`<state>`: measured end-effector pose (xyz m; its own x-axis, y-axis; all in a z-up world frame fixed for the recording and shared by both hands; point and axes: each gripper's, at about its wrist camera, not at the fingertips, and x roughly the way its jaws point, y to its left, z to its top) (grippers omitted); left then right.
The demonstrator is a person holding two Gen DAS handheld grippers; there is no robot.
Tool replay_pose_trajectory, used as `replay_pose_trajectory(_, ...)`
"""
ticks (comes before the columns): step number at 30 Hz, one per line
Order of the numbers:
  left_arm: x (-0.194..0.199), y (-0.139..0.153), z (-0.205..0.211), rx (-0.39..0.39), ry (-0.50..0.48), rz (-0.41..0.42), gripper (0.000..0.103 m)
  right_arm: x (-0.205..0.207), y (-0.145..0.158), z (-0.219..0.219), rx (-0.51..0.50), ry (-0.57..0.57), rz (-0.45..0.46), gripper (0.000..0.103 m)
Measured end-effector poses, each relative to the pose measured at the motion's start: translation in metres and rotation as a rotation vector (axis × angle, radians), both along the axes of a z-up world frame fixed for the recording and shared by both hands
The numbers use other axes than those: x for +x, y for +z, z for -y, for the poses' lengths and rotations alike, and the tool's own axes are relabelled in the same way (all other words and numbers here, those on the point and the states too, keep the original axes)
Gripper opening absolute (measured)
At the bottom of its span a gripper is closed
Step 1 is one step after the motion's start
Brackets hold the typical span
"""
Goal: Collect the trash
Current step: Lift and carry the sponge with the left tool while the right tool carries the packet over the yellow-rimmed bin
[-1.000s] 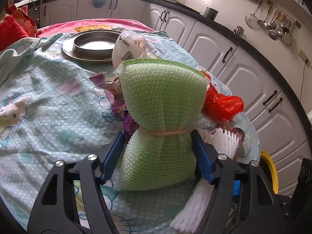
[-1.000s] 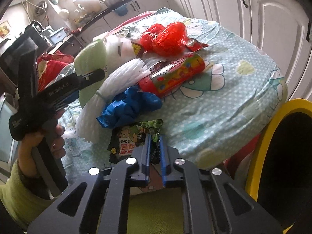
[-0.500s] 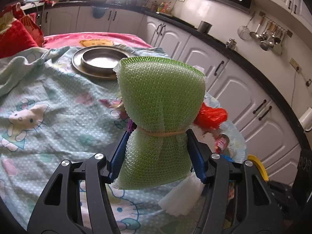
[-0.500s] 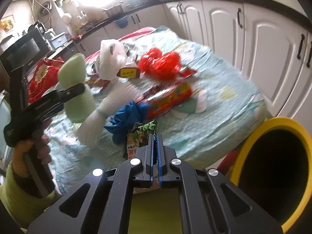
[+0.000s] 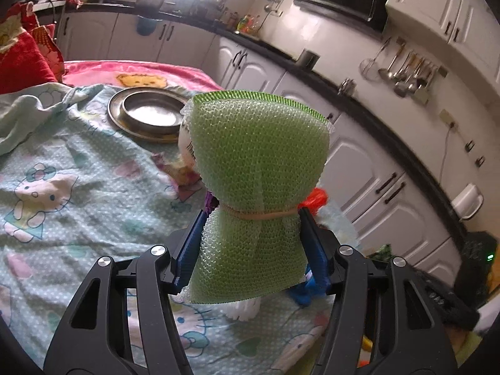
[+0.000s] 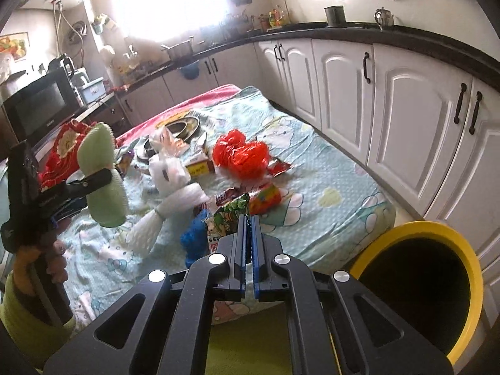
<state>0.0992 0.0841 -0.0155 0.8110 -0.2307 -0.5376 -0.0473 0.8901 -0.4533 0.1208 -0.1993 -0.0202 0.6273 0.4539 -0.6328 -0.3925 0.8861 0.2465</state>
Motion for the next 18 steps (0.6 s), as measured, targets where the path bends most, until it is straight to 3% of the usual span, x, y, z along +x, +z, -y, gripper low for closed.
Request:
replay_pose_trajectory(7, -0.002, 0.009, -0.005, -0.007, -0.01, 0.041, 0.055, -0.001, 0.005, 0.006, 0.022, -0.007, 0.011, 0.003)
replay_pose_trajectory(18, 0.02, -0.036, 0.017, 0.108, -0.02, -0.095, 0.059, -0.002, 0.008, 0.013, 0.043, -0.011, 0.01, 0.003)
